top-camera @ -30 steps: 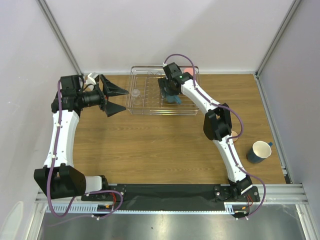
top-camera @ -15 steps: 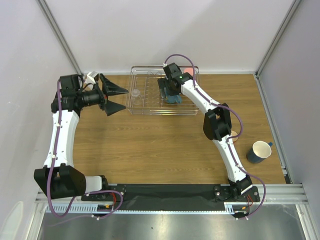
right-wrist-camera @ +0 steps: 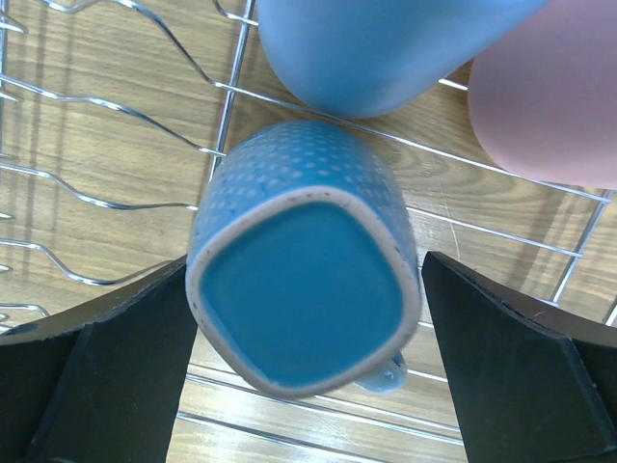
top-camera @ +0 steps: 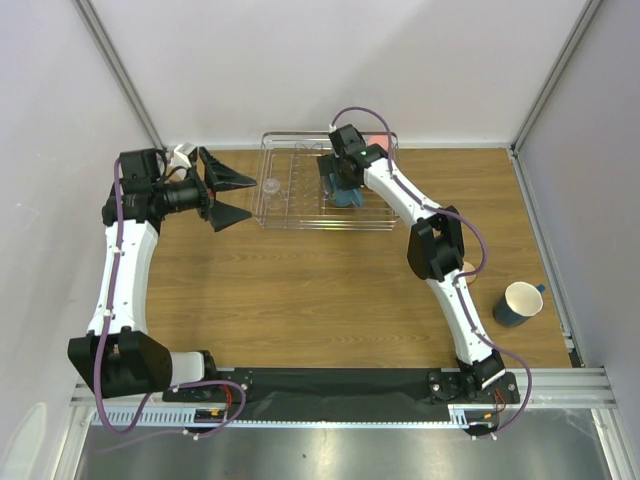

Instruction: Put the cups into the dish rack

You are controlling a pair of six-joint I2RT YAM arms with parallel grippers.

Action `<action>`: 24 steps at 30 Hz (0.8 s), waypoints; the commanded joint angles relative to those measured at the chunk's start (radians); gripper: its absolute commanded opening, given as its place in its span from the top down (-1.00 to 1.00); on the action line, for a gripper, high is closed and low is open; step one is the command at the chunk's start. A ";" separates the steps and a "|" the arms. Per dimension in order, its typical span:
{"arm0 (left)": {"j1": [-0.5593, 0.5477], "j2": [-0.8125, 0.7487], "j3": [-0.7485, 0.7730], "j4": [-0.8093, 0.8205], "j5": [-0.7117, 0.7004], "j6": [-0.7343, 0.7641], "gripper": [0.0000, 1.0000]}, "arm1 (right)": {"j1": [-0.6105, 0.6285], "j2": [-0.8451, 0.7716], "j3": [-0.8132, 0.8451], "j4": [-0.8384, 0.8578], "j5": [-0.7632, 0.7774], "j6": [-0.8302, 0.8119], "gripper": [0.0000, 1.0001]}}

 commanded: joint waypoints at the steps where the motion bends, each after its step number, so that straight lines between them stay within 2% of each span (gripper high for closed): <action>1: 0.011 -0.033 0.005 0.032 0.041 -0.015 -0.99 | -0.004 -0.096 0.043 0.012 0.020 -0.010 -0.99; 13: 0.010 -0.077 -0.026 0.051 0.019 -0.050 -1.00 | -0.002 -0.276 0.035 -0.067 0.057 0.004 -0.95; 19: 0.008 -0.114 -0.054 0.083 0.000 -0.090 -0.99 | -0.027 -0.409 -0.020 -0.187 0.066 0.084 -0.70; 23: -0.010 -0.117 -0.025 0.039 -0.030 -0.047 -0.99 | -0.083 -0.622 -0.260 -0.212 0.040 0.141 -0.39; 24: -0.016 -0.116 -0.015 0.025 -0.037 -0.035 -0.99 | -0.105 -0.660 -0.305 -0.210 0.040 0.157 -0.37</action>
